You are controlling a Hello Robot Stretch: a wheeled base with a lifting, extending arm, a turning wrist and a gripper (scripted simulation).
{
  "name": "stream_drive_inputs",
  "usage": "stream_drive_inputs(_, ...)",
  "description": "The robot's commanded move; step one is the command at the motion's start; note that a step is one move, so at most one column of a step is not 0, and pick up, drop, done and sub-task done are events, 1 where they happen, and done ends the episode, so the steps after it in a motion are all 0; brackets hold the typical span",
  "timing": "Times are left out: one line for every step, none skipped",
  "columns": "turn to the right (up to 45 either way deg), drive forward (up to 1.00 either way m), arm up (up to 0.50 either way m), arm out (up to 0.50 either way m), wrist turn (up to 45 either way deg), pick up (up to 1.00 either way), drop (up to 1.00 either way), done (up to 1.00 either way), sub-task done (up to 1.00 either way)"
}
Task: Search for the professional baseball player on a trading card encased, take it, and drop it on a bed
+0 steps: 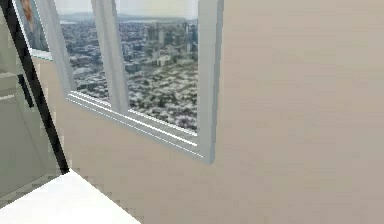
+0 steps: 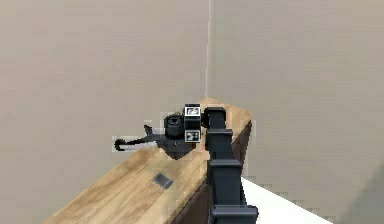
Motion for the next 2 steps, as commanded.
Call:
stream_drive_inputs(0.0,0.0,0.0,0.0,21.0,0.0,0.0,0.0,0.0)
stream_drive_inputs(0.0,0.0,-0.3,0.0,0.0,0.0,0.0,0.0,0.0)
